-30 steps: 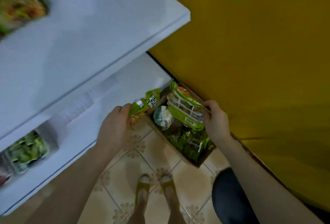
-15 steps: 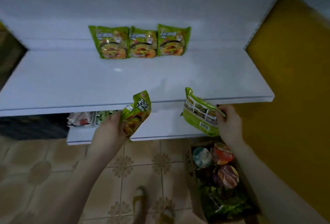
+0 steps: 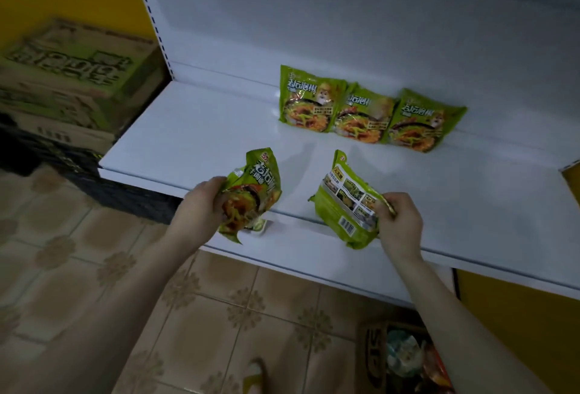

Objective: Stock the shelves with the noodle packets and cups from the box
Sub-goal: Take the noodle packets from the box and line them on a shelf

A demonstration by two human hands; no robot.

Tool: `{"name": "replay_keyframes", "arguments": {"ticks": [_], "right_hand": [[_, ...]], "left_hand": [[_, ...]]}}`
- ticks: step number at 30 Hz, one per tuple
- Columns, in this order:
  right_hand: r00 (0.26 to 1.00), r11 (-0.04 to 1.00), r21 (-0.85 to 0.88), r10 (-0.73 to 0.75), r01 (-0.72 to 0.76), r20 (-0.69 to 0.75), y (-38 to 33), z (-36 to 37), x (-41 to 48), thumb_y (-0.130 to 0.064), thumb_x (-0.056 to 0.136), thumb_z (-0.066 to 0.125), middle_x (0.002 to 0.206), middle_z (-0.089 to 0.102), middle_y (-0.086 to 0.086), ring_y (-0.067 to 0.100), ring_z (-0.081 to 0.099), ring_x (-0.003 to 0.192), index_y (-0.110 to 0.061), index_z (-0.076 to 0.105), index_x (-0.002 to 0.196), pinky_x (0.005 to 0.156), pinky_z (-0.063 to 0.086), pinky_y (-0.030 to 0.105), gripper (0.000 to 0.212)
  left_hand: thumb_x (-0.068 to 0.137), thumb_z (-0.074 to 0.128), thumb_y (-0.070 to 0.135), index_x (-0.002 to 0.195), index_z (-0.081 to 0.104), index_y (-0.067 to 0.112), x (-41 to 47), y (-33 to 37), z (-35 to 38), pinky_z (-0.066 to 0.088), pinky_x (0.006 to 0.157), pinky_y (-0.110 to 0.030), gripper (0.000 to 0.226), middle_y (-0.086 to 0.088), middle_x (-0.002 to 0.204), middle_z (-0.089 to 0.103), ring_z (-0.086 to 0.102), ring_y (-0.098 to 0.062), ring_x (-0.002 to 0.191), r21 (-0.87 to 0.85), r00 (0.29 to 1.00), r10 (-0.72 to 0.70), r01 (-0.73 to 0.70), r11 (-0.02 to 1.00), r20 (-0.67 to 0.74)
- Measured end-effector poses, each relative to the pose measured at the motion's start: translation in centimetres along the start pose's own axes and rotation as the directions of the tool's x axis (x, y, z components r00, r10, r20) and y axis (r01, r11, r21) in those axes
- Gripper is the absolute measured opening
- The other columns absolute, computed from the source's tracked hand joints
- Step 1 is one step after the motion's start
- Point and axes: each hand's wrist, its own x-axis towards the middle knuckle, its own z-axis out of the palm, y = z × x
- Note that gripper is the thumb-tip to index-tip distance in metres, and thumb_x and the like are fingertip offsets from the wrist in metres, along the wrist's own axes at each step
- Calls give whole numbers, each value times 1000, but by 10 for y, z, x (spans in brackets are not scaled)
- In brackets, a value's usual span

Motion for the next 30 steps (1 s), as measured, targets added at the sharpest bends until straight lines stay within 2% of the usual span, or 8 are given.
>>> {"name": "replay_keyframes", "arguments": {"ticks": [7, 11, 14, 17, 20, 25, 28, 30], "right_hand": [[995, 999, 49, 25, -21, -95, 15, -8, 22, -3, 90, 53, 83, 54, 5, 18, 48, 73, 4, 58, 95, 54, 29, 14, 10], [991, 995, 78, 73, -64, -116, 25, -10, 35, -3, 90, 53, 72, 49, -10, 3, 48, 65, 2, 58, 94, 56, 34, -1, 8], [985, 991, 106, 100, -86, -138, 30, -8, 39, -4, 91, 53, 71, 47, -14, -3, 47, 66, 1, 58, 94, 54, 36, 3, 8], [980, 987, 120, 125, -106, -157, 29, -2, 40, -6, 92, 52, 70, 48, -15, -1, 48, 65, 0, 57, 93, 53, 35, 7, 8], [971, 981, 153, 147, -119, -188, 21, 8, 37, -5, 92, 51, 71, 49, -16, 2, 49, 63, -4, 56, 90, 54, 38, 6, 5], [949, 969, 196, 199, -153, -243, 9, 38, 31, -2, 91, 51, 74, 51, -18, 13, 55, 65, -18, 51, 87, 56, 41, 17, 16], [946, 966, 197, 216, -170, -243, 4, 52, 30, -4, 92, 50, 74, 50, -17, 20, 57, 69, -18, 50, 89, 63, 43, 26, 15], [951, 970, 182, 200, -159, -237, 1, 57, 30, -4, 92, 50, 73, 50, -16, 20, 55, 68, -18, 51, 89, 61, 41, 24, 14]], "left_hand": [[91, 42, -3, 121, 55, 3, 79, 25, 22, 39, 75, -28, 33, -20, 103, 64, 58, -35, 99, -187, 999, 6, 2, 982, 42], [84, 42, -11, 114, 60, 3, 113, 40, 42, 43, 73, -28, 38, -13, 89, 63, 59, -31, 88, -314, 999, -19, 28, 949, 32], [80, 40, -17, 105, 60, 7, 134, 50, 57, 49, 65, -28, 41, -6, 78, 59, 56, -25, 77, -567, 991, -131, 125, 814, 31], [82, 34, -18, 109, 59, 2, 160, 48, 73, 47, 64, -26, 42, -8, 74, 55, 52, -21, 67, -770, 942, -307, 297, 564, 139], [86, 35, -12, 120, 57, 7, 187, 38, 86, 37, 62, -23, 45, -3, 72, 51, 44, -13, 63, -750, 915, -362, 365, 551, 179], [93, 35, -10, 133, 43, 4, 232, 33, 103, 44, 67, -15, 43, 8, 85, 51, 49, -2, 75, -706, 955, -146, 289, 647, 257], [90, 32, -14, 113, 57, 11, 257, 33, 118, 45, 64, -19, 42, 1, 85, 55, 52, -10, 77, -770, 921, -207, 391, 504, 331], [88, 30, -17, 121, 54, 7, 271, 28, 128, 45, 69, -22, 48, -2, 86, 55, 52, -13, 77, -790, 918, -173, 396, 467, 358]]}}
